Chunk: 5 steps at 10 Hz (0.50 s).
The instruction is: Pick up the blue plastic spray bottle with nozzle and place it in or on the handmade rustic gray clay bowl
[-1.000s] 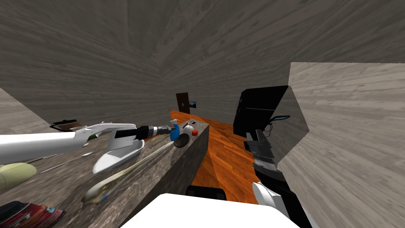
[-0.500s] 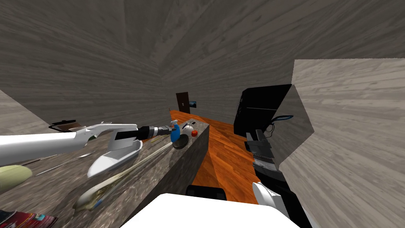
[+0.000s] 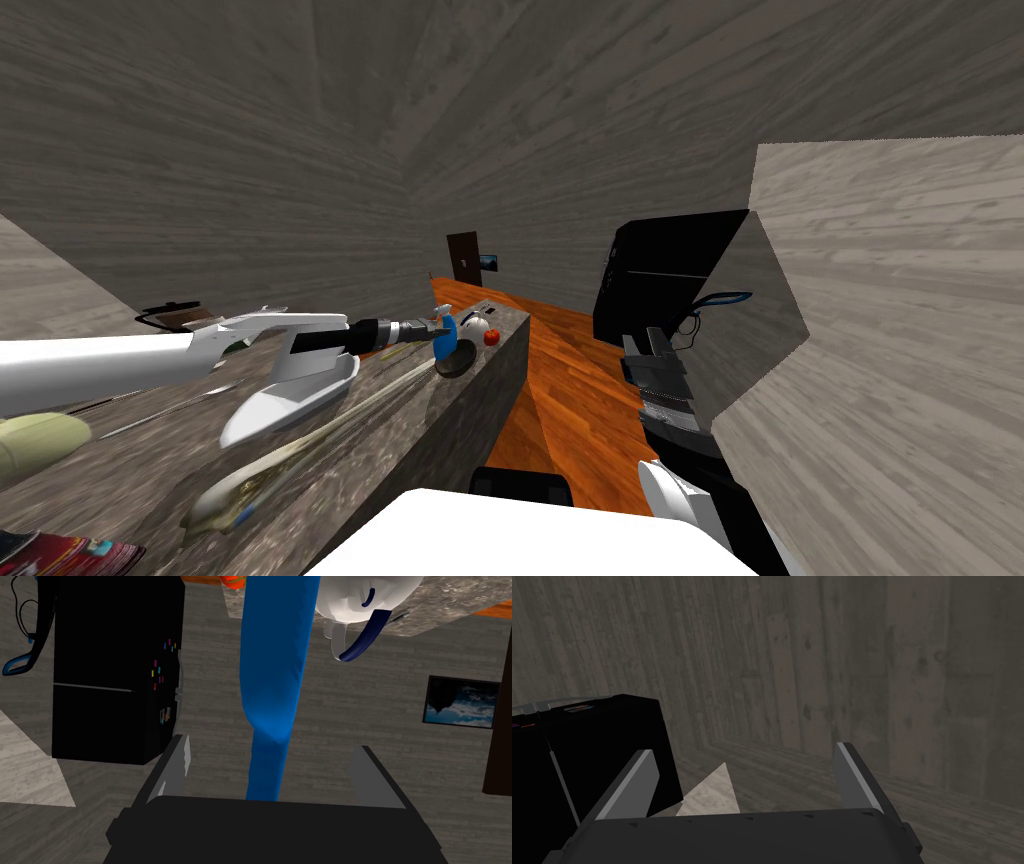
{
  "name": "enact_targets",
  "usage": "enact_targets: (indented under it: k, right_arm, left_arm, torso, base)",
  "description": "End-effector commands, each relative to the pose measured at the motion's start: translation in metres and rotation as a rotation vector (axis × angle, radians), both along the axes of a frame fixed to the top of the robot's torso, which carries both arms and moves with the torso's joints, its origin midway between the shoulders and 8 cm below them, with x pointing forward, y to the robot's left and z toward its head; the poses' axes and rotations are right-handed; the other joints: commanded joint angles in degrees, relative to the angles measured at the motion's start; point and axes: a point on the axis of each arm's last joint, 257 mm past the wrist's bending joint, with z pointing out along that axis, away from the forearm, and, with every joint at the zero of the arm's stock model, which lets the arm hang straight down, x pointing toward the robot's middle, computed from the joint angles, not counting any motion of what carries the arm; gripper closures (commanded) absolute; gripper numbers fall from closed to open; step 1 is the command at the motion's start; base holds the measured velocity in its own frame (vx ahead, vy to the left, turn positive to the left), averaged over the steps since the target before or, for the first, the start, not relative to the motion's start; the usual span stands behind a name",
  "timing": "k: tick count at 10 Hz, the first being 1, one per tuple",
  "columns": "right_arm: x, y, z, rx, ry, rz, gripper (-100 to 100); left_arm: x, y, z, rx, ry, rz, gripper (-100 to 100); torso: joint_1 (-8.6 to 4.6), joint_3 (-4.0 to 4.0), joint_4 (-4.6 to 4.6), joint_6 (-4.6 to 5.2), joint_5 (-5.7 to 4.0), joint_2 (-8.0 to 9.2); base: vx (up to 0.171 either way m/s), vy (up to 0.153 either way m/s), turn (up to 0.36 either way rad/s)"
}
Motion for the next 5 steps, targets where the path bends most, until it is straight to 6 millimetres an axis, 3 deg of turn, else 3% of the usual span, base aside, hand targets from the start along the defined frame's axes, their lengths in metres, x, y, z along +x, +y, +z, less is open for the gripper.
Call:
enact_targets:
  k: [1, 2, 3, 4, 5]
  right_arm:
    - [0.0, 0.0, 0.0, 0.0, 0.0, 0.0, 0]
    - [0.0, 0.0, 0.0, 0.0, 0.0, 0.0, 0]
    - [0.0, 0.0, 0.0, 0.0, 0.0, 0.0, 0]
    - [0.0, 0.0, 0.0, 0.0, 0.0, 0.0, 0]
    - [0.0, 0.0, 0.0, 0.0, 0.0, 0.0, 0]
  left_arm:
    - [0.0, 0.0, 0.0, 0.0, 0.0, 0.0, -100]
    - [0.0, 0.0, 0.0, 0.0, 0.0, 0.0, -100]
    - [0.0, 0.0, 0.0, 0.0, 0.0, 0.0, 0]
    - [0.003, -0.009, 0.012, -0.001, -0.003, -0.011, -100]
    - [0.004, -0.014, 0.019, -0.001, -0.004, -0.017, -100]
  torso:
    - [0.0, 0.0, 0.0, 0.0, 0.0, 0.0]
    - [0.0, 0.0, 0.0, 0.0, 0.0, 0.01]
    - [0.0, 0.01, 0.0, 0.0, 0.0, 0.01]
    - [0.01, 0.01, 0.0, 0.0, 0.0, 0.01]
    - [-0.02, 0.0, 0.0, 0.0, -0.01, 0.0]
  base:
    - [0.0, 0.0, 0.0]
    - [0.0, 0.0, 0.0]
    - [0.0, 0.0, 0.0]
    - [0.003, 0.0, 0.041]
    - [0.008, -0.01, 0.03]
